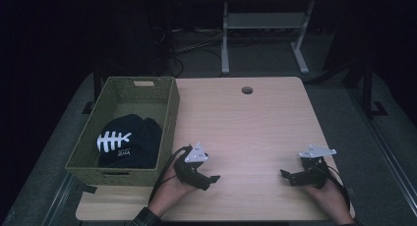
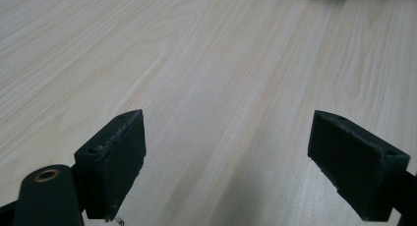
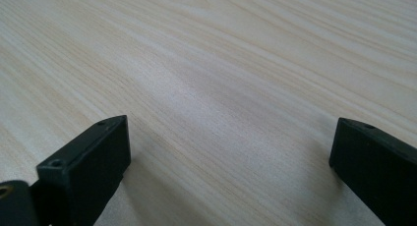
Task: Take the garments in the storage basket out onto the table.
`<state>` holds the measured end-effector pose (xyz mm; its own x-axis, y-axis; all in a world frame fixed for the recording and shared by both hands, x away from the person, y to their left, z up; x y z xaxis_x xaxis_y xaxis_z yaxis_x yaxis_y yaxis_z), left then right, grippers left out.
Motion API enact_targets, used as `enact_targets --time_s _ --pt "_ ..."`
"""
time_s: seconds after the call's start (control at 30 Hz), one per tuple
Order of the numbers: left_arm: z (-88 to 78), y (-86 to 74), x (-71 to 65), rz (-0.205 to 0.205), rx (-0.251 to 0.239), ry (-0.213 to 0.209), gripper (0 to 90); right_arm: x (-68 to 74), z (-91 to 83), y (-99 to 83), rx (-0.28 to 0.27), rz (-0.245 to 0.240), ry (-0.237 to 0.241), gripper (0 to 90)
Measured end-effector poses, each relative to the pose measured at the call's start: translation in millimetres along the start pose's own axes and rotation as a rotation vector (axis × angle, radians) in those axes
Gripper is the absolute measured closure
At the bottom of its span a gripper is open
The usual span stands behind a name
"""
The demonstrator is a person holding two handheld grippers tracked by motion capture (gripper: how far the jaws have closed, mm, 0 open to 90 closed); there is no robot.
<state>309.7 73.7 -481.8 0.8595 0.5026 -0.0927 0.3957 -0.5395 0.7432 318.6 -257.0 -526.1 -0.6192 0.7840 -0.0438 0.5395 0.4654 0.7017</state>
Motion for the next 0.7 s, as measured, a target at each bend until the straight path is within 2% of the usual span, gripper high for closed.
enact_targets --time_s 0.2,0.4,0.7 --pt "-3.9 4.7 -2.8 0.004 0.010 -0.011 13.9 0.0 -0.1 -0.1 0.001 -0.005 0.003 1.4" --pt "-10.9 12.0 -3.3 -0.003 -0.007 -0.013 13.9 0.1 0.0 0.0 0.000 -0.006 0.004 1.4" --pt "-23.1 23.6 -2.7 -0.003 -0.004 -0.018 13.9 0.2 0.0 0.0 0.000 -0.006 0.004 1.4"
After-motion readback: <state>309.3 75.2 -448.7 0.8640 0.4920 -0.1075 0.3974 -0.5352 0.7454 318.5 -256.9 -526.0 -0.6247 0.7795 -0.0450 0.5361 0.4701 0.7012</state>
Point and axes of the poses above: each handheld gripper's, and its own axes: z roughly forward along the jaws, y roughly out of its top, x roughly to its left, the point moved 6 cm from there along z, roughly forward along the jaws, and after that the axes turned 6 degrees about -z, right-handed, at the moved point
